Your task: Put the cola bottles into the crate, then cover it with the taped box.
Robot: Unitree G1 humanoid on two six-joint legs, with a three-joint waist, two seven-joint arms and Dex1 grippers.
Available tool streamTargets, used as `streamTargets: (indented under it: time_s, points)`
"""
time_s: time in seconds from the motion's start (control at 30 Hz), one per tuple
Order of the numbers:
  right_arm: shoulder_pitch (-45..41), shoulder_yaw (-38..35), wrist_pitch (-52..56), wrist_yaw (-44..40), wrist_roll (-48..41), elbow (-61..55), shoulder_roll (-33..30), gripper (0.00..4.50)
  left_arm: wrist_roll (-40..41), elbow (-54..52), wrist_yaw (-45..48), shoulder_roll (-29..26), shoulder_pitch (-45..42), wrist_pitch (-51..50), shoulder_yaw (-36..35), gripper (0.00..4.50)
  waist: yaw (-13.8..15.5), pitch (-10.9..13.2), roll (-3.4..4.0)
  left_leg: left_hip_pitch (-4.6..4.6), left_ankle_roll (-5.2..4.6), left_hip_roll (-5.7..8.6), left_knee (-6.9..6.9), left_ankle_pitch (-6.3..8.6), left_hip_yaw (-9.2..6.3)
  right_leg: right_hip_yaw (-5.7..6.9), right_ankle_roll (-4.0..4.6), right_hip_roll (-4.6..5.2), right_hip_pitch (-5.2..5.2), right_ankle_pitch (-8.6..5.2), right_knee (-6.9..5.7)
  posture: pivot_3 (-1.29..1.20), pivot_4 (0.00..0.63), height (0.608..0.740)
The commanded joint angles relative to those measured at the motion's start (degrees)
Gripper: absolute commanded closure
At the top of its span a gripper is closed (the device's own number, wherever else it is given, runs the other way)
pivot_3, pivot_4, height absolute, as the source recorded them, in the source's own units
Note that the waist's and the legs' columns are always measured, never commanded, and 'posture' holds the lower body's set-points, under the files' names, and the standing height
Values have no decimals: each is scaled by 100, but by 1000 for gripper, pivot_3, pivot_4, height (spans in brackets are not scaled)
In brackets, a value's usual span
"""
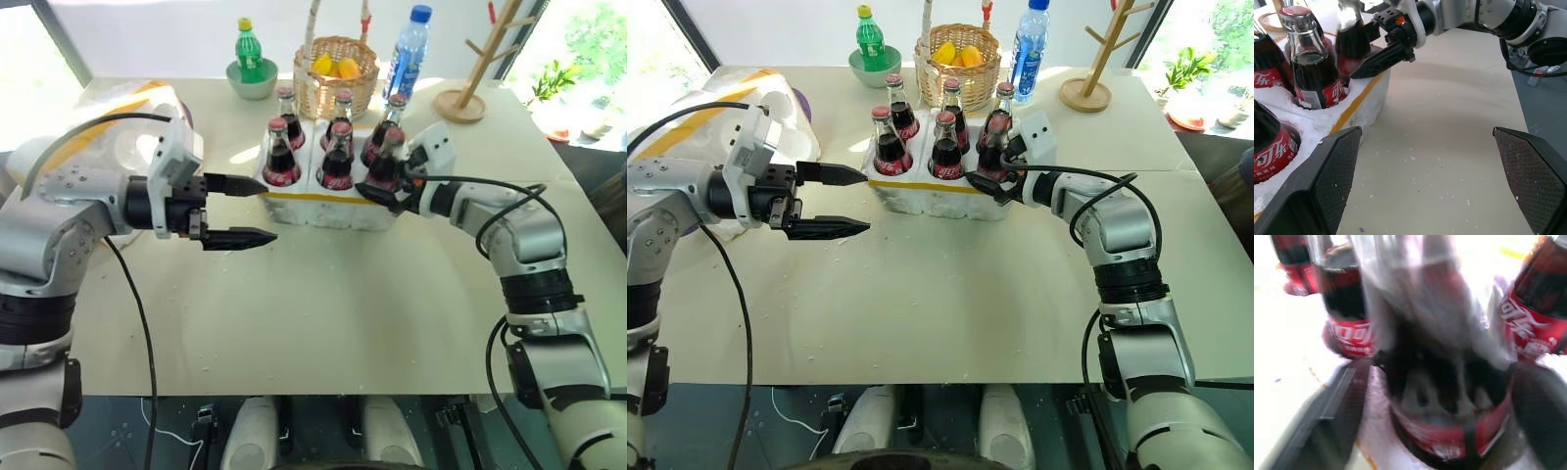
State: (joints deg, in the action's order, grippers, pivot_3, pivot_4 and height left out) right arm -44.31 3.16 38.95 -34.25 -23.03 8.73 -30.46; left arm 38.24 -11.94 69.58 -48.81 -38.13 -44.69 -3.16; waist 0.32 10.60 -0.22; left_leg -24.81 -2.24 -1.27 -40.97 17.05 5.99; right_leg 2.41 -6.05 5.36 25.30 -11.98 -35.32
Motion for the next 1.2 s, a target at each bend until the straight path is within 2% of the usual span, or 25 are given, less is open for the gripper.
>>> streamTargets:
  time_s: [0.03,0.17,0.37,0.47,0.57,0.67,0.73,0.8,0.87,0.93,1.03,1.1,1.2]
  points:
    - [-98,-273,-48,27,116,-119,-135,20,152,-175,-57,-155,6,-41,-257,0,2,0,1,3,1,0,0,-1,0,0,0,0,-1,0,-1,0,150,740]
    - [-111,-690,235,-460,-177,-687,-780,20,274,-343,-190,-438,179,-200,-610,0,20,2,3,4,3,-8,1,-2,-1,-1,0,2,-1,0,-3,0,150,740]
    - [-164,-1388,993,-1723,-935,-1210,-2372,20,421,-580,-30,-1682,1115,-604,-2142,0,-6,4,5,-3,2,-16,14,-1,-1,0,2,0,10,-1,7,0,150,740]
    - [-158,-1610,1267,-2342,-1399,-1284,-2806,20,86,-377,397,-2327,1973,-708,-3151,0,-111,4,5,8,2,-24,14,0,7,0,4,-2,7,-2,7,0,150,740]
    - [-196,-1655,1296,-2861,-1749,-1468,-2979,20,-801,330,1162,-2804,3126,-413,-4183,0,-174,5,7,40,-4,-26,26,5,21,-3,22,0,-9,-12,8,0,150,740]
    - [-365,-1574,1315,-3106,-2042,-1601,-2844,20,-1626,1539,1768,-3247,3881,397,-4523,0,-167,3,10,46,5,-29,51,0,33,-6,35,1,7,-19,0,0,150,740]
    - [-436,-1443,1242,-3256,-2150,-1658,-2703,20,-2031,2704,1972,-3634,3951,1266,-4151,0,-145,2,9,47,14,-27,82,-4,37,-5,44,4,18,-17,5,0,150,740]
    - [-475,-1318,1166,-3304,-2137,-1652,-2563,20,-2149,3674,1939,-3941,3593,1940,-3389,0,-110,1,8,47,24,-28,92,-10,34,-2,57,4,26,-20,2,0,150,740]
    - [-514,-1221,1151,-3285,-2108,-1598,-2449,20,-2285,4396,1861,-4061,2870,2399,-2472,0,-80,1,9,44,22,-25,97,-7,35,-1,62,10,33,-22,1,0,150,740]
    - [-481,-1154,1103,-3271,-2073,-1620,-2365,20,-2814,5047,1792,-3848,1569,2771,-1370,0,-76,1,8,32,21,-22,98,-7,42,-1,62,16,43,-22,0,0,150,740]
    - [-423,-1160,1100,-3236,-2099,-1686,-2331,20,-3626,5972,1818,-3408,-130,3157,-254,0,-43,-3,0,26,23,-10,95,-11,64,0,40,15,42,-9,-6,0,150,740]
    - [-370,-1206,1135,-3189,-2130,-1731,-2332,20,-4142,6645,1710,-3098,-991,3472,280,0,-22,-5,-5,28,40,1,89,-22,70,0,37,13,39,-7,-13,0,150,740]
    - [-245,-1296,1196,-3162,-2190,-1843,-2398,20,-4641,7419,1603,-2772,-1786,3806,776,0,-7,-6,-14,29,39,5,85,-23,72,1,35,10,39,-7,-35,0,150,740]
